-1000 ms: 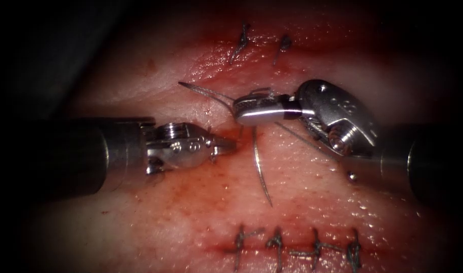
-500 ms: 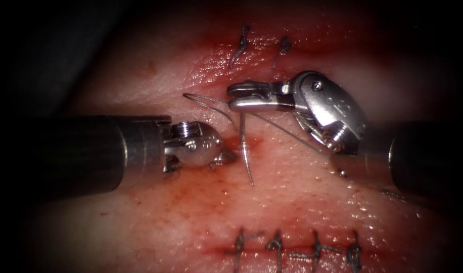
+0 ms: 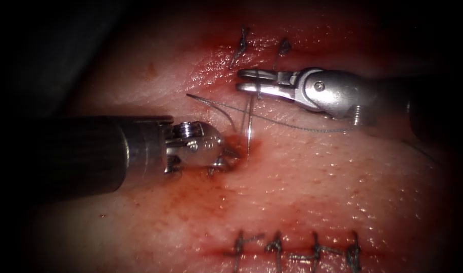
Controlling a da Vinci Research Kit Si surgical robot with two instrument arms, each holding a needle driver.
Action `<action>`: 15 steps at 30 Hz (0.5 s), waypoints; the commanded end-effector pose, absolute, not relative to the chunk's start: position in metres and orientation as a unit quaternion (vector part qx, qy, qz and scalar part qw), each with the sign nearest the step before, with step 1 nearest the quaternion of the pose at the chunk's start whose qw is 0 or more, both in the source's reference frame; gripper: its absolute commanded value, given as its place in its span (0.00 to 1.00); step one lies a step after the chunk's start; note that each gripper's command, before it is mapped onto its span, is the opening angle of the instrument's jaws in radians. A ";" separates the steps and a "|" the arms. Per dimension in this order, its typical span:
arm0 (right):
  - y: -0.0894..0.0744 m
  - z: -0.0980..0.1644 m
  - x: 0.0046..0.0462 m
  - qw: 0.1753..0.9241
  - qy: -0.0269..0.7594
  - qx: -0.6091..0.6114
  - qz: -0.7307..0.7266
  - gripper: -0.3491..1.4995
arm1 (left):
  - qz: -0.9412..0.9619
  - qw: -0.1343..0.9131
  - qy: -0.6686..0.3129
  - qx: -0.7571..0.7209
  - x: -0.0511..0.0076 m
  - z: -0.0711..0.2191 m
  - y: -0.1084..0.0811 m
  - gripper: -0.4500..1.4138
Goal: Wound Closure
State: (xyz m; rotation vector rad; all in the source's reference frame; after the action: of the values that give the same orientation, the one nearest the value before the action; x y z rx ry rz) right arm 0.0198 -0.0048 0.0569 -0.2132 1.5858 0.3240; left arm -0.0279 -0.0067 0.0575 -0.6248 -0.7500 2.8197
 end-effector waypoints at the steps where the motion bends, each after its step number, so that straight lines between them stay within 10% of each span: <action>1: -0.004 0.058 0.0204 0.684 0.708 -0.112 0.134 0.00 | 0.942 0.082 -0.251 -0.208 -0.0284 0.058 -0.007 0.59; 15: -0.005 0.057 0.0207 0.677 0.714 -0.144 0.111 0.00 | 0.940 0.089 -0.255 -0.208 -0.0283 0.058 -0.006 0.55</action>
State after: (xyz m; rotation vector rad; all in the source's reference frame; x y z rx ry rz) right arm 0.0200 -0.0048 0.0568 -0.3111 1.5980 0.2612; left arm -0.0277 -0.0063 0.0572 -0.6140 -0.7606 2.7898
